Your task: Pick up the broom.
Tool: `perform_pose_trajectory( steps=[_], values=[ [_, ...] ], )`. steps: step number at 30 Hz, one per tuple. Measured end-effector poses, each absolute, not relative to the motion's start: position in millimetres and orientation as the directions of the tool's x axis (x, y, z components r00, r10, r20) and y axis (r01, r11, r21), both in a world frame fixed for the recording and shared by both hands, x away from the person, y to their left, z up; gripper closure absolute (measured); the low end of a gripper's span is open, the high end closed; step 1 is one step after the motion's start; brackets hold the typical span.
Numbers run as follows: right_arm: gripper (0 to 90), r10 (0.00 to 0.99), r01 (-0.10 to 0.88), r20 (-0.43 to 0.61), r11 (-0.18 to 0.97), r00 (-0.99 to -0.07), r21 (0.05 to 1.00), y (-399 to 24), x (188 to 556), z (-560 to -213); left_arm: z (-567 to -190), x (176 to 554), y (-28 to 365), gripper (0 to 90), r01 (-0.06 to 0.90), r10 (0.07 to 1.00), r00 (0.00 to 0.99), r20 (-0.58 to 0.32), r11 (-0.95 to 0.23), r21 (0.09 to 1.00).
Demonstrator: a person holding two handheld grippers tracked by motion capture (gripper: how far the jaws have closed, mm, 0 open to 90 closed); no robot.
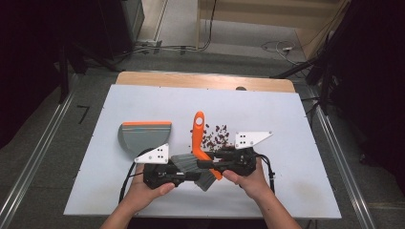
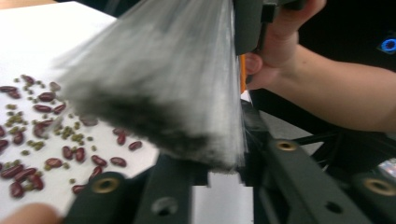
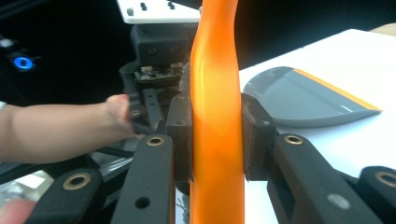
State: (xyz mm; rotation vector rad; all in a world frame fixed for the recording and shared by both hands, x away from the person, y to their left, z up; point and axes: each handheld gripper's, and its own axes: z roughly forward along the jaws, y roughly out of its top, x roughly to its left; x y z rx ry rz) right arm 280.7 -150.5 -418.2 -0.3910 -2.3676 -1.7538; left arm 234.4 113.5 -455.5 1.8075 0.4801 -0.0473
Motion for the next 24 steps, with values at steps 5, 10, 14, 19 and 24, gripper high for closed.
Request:
perform_pose_trajectory(
  steps=[5, 10, 14, 19, 24],
  values=[
    [68.5, 0.192, 0.312, 0.264, 0.286, -0.945, 0.906, -151.4, 281.1, -413.8, -456.1, 236.0, 120.3, 41.6, 0.376, 0.374, 0.884, -0.280, -0.211, 0.902],
    [68.5, 0.265, 0.333, 0.261, 0.278, -0.928, 0.901, -159.3, 284.8, -411.5, -455.1, 237.7, 132.1, 19.6, 0.383, 0.465, 0.845, -0.264, -0.181, 0.906],
    [68.5, 0.345, 0.341, 0.238, 0.279, -0.908, 0.898, -163.8, 286.8, -408.6, -453.8, 237.3, 137.9, 11.2, 0.376, 0.489, 0.835, -0.252, -0.172, 0.911],
    [68.5, 0.434, 0.362, 0.216, 0.290, -0.875, 0.886, -168.9, 290.6, -408.7, -455.4, 236.6, 145.5, 0.0, 0.369, 0.504, 0.828, -0.246, -0.158, 0.916],
    [68.5, 0.497, 0.379, 0.204, 0.282, -0.844, 0.881, -176.7, 296.0, -409.0, -454.7, 234.1, 154.4, 0.0, 0.346, 0.545, 0.808, -0.222, -0.133, 0.929]
  ],
)
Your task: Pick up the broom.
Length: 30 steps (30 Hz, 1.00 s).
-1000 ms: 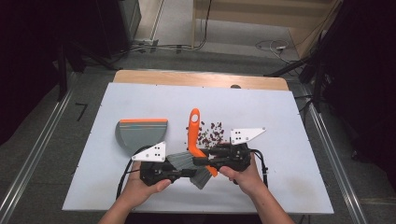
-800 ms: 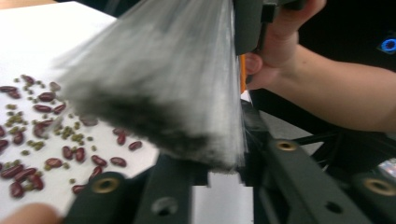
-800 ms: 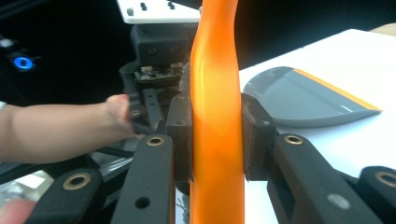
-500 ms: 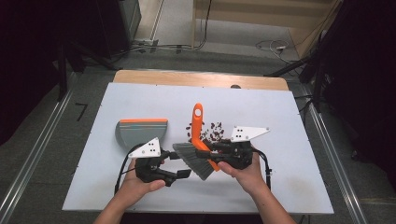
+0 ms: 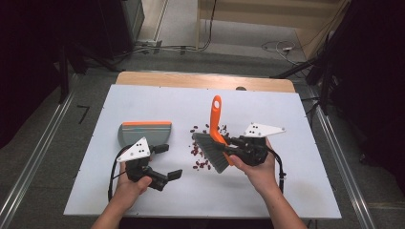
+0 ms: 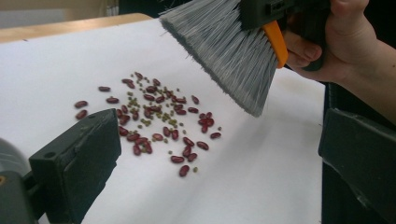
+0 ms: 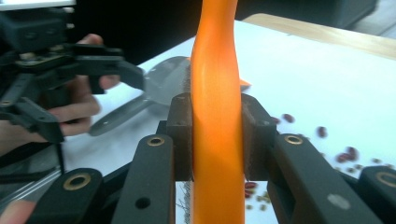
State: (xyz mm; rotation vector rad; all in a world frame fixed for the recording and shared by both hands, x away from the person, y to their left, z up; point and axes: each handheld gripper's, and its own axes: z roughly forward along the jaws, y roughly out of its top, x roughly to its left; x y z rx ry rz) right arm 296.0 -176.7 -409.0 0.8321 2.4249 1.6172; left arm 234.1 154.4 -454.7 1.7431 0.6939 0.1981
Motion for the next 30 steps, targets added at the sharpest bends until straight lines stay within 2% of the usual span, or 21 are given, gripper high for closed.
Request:
perform_pose_trajectory(
  steps=[11, 30],
  values=[
    [68.4, 0.600, 0.396, 0.165, 0.276, -0.783, 0.875, -189.7, 305.4, -409.2, -452.3, 230.4, 179.0, 0.0, 0.300, 0.647, 0.743, -0.172, -0.093, 0.949],
    [68.4, 0.690, 0.440, 0.163, 0.246, -0.705, 0.864, -212.8, 319.8, -412.9, -450.1, 228.5, 205.5, 0.0, 0.280, 0.693, 0.699, -0.176, -0.038, 0.959]
  ],
)
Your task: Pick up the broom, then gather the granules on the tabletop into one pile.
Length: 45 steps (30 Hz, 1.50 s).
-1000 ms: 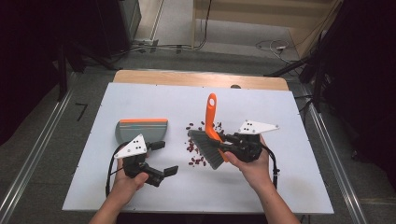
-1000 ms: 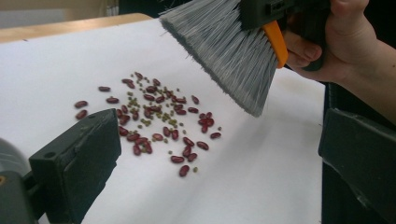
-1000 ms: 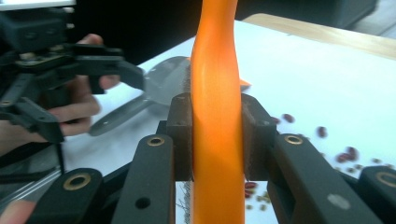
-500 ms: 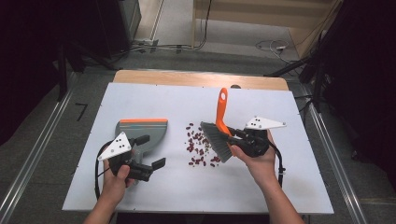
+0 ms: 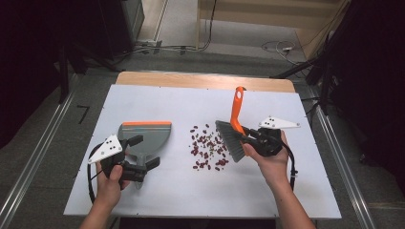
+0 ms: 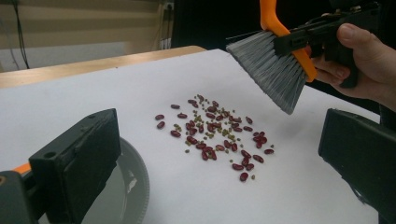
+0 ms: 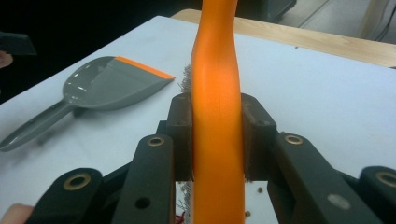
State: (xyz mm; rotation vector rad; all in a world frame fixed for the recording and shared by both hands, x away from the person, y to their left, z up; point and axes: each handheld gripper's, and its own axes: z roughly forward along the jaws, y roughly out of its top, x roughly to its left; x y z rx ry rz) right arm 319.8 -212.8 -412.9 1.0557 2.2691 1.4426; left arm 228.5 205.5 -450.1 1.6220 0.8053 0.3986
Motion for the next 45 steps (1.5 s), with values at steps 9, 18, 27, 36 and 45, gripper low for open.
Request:
perform_pose_trajectory(
  steps=[9, 18, 27, 36, 45],
  values=[
    [68.4, 0.744, 0.466, 0.141, 0.248, -0.653, 0.849, -225.0, 333.3, -412.2, -450.8, 227.2, 210.6, 0.0, 0.275, 0.714, 0.681, -0.163, -0.043, 0.960],
    [68.4, 0.787, 0.503, 0.070, 0.321, -0.613, 0.803, -220.0, 358.5, -413.5, -451.8, 226.0, 211.0, 0.0, 0.270, 0.725, 0.676, -0.133, -0.076, 0.960],
    [68.5, 0.809, 0.529, -0.022, 0.404, -0.587, 0.746, -207.9, 392.2, -414.6, -452.6, 226.7, 210.8, 0.0, 0.275, 0.723, 0.674, -0.150, -0.057, 0.960],
    [68.5, 0.819, 0.554, -0.155, 0.499, -0.552, 0.666, -193.4, 417.9, -411.6, -455.8, 229.2, 206.5, 0.0, 0.287, 0.718, 0.679, -0.152, -0.068, 0.956],
    [68.6, 0.790, 0.589, -0.211, 0.580, -0.576, 0.562, -173.3, 435.6, -432.8, -454.2, 230.1, 209.0, 0.0, 0.289, 0.725, 0.671, -0.153, -0.066, 0.955]
  ],
)
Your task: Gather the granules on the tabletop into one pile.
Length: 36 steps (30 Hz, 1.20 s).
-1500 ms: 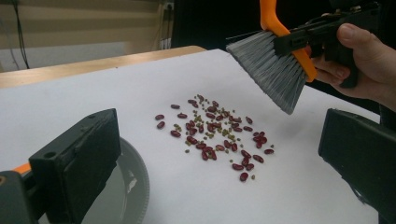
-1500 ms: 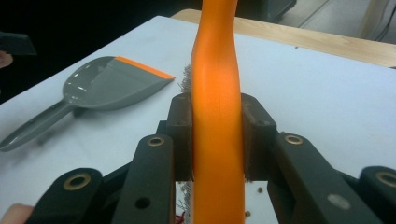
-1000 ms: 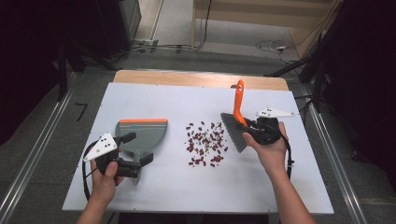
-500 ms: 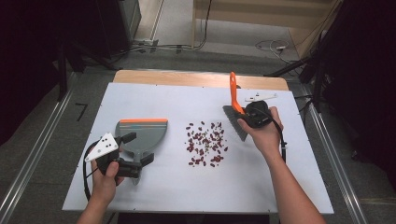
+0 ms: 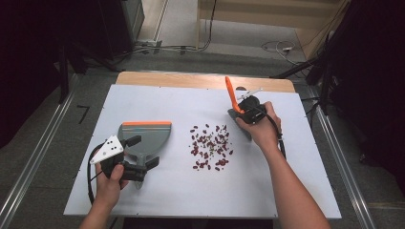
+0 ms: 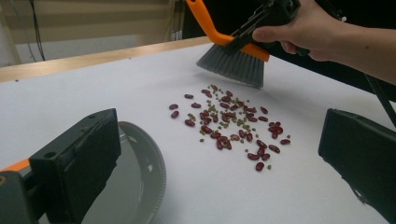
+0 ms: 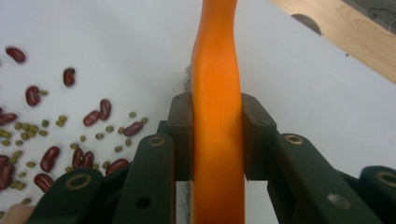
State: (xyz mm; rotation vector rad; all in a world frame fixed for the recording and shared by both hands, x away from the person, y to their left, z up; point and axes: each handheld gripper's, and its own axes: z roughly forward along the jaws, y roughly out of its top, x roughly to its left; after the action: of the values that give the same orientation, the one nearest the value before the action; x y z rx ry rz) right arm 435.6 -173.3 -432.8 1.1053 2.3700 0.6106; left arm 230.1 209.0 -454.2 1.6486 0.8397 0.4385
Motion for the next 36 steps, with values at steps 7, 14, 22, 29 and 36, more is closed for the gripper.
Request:
perform_pose_trajectory(
  steps=[7, 14, 22, 29, 36],
  values=[
    [69.1, 0.753, 0.588, -0.180, 0.619, -0.633, 0.521, -149.1, 423.8, -439.6, -453.1, 232.9, 216.2, 0.0, 0.295, 0.741, 0.651, -0.168, -0.043, 0.954],
    [69.0, 0.740, 0.586, -0.172, 0.632, -0.650, 0.507, -141.5, 410.3, -440.2, -453.1, 233.9, 213.8, 0.0, 0.296, 0.737, 0.655, -0.166, -0.048, 0.954],
    [69.0, 0.722, 0.579, -0.160, 0.649, -0.673, 0.494, -134.0, 399.1, -438.4, -453.6, 232.2, 216.8, 0.0, 0.297, 0.742, 0.649, -0.167, -0.045, 0.954],
    [69.0, 0.726, 0.576, -0.141, 0.635, -0.674, 0.515, -132.6, 391.0, -437.2, -454.6, 230.5, 216.8, 0.0, 0.299, 0.739, 0.652, -0.171, -0.044, 0.953],
    [69.0, 0.736, 0.558, -0.097, 0.585, -0.670, 0.589, -139.9, 382.8, -419.7, -455.5, 228.6, 221.7, 0.0, 0.304, 0.749, 0.638, -0.176, -0.034, 0.952]
  ],
)
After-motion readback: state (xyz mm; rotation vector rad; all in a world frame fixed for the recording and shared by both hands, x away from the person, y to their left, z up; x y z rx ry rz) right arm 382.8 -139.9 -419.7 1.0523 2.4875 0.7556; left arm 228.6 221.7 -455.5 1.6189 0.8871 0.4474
